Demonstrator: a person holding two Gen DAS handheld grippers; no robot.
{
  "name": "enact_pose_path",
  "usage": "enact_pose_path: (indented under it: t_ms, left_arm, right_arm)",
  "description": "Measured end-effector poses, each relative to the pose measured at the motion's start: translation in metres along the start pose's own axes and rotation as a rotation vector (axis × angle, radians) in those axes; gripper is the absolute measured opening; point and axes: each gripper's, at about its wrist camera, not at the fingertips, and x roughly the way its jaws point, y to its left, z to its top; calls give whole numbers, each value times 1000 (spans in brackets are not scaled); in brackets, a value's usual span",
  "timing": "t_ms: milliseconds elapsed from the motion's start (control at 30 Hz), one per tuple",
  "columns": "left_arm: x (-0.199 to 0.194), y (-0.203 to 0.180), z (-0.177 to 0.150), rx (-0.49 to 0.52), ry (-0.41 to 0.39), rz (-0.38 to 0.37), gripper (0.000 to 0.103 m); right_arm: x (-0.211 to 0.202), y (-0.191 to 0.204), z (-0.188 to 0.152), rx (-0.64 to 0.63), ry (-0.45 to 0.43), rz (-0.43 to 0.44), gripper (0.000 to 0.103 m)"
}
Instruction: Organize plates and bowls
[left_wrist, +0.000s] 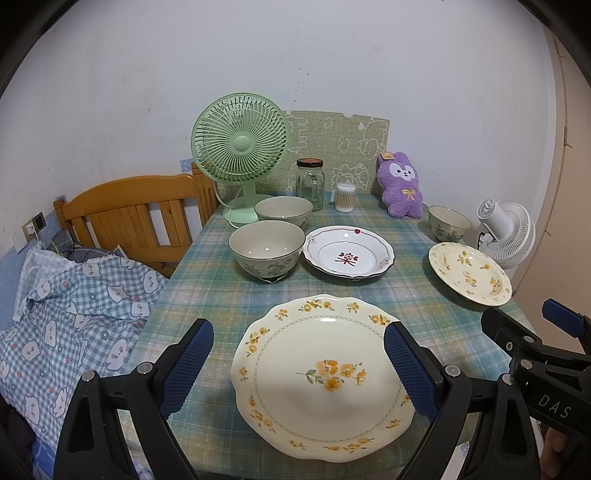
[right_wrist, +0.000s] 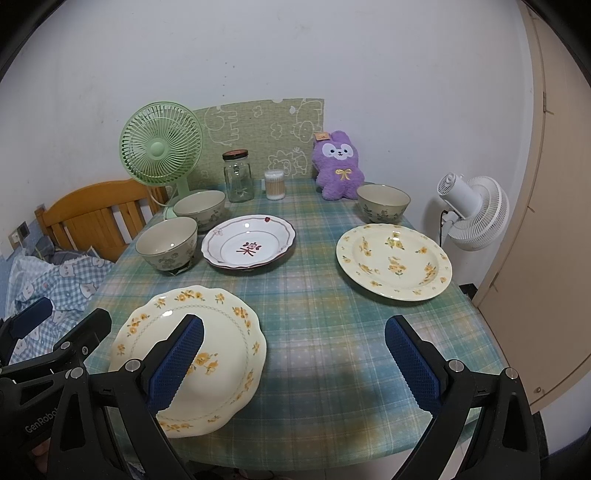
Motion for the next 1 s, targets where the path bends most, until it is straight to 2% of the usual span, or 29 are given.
enact_pose_path:
  t_ms: [433, 600, 1000]
  left_arm:
    - [0, 0, 0, 0, -3, 0, 94]
    - [0, -2, 1, 5, 0, 21, 93]
    - [17, 11, 13, -18, 34, 20, 91]
  right_arm:
    - [-1, 1, 0, -3, -2, -3, 100]
    - [-1, 1, 2, -14, 0, 3, 99]
    - [22, 21, 20, -30, 48, 6, 96]
